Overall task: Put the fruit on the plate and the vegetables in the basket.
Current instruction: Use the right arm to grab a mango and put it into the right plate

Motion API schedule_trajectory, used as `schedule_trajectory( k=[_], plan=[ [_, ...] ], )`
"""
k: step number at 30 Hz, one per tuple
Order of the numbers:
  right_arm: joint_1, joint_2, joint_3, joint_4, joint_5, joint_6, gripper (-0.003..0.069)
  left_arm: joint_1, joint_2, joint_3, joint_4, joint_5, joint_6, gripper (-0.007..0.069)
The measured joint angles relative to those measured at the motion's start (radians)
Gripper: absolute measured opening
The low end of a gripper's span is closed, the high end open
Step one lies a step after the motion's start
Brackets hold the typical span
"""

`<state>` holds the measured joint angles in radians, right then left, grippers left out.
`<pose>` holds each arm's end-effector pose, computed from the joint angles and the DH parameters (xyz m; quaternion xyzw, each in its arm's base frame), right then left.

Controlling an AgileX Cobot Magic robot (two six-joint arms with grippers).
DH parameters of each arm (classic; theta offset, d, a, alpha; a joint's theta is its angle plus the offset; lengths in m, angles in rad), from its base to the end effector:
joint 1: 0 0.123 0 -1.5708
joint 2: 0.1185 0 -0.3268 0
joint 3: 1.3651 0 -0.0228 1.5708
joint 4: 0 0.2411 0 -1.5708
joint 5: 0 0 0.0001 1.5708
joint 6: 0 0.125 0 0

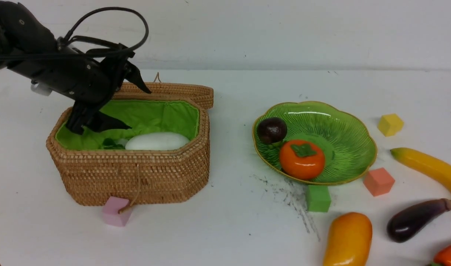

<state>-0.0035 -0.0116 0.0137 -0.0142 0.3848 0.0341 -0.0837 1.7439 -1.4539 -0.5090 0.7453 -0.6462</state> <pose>0.0328 -0.0008 0.1641 0.0114 0.8047 0.0030 0.5936 0.4048 -0.0755 0.3187 -0.3747 0.8507 -0.3106 0.1987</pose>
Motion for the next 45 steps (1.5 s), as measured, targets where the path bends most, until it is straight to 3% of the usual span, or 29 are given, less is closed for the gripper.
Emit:
schedule_trajectory(
  k=[4, 8, 9, 10, 14, 18, 24, 29, 45],
  plan=[
    [0.000, 0.000, 0.000, 0.000, 0.000, 0.000, 0.0243, 0.000, -0.090, 0.000, -0.051, 0.091, 0.183, 0.0473],
    [0.000, 0.000, 0.000, 0.000, 0.000, 0.000, 0.0243, 0.000, -0.262, 0.000, -0.065, 0.253, 0.395, 0.0255],
    [0.000, 0.000, 0.000, 0.000, 0.000, 0.000, 0.0243, 0.000, -0.278, 0.000, -0.063, 0.261, 0.404, 0.0245],
    [0.000, 0.000, 0.000, 0.000, 0.000, 0.000, 0.0243, 0.000, -0.329, 0.000, -0.033, 0.327, 0.423, 0.0170],
    [0.000, 0.000, 0.000, 0.000, 0.000, 0.000, 0.0243, -0.001, -0.462, 0.060, 0.043, 0.439, 0.425, -0.0001],
    [0.000, 0.000, 0.000, 0.000, 0.000, 0.000, 0.0243, -0.001, -0.615, 0.229, 0.119, 0.449, 0.414, -0.0013],
    [0.000, 0.000, 0.000, 0.000, 0.000, 0.000, 0.0243, -0.001, -0.963, 0.602, 0.194, 0.303, 0.460, -0.0013],
    [0.000, 0.000, 0.000, 0.000, 0.000, 0.000, 0.0243, -0.001, -1.125, 0.762, 0.216, 0.268, 0.467, -0.0013],
    [0.000, 0.000, 0.000, 0.000, 0.000, 0.000, 0.0243, -0.001, -1.223, 0.835, 0.269, 0.314, 0.470, -0.0013]
  ],
)
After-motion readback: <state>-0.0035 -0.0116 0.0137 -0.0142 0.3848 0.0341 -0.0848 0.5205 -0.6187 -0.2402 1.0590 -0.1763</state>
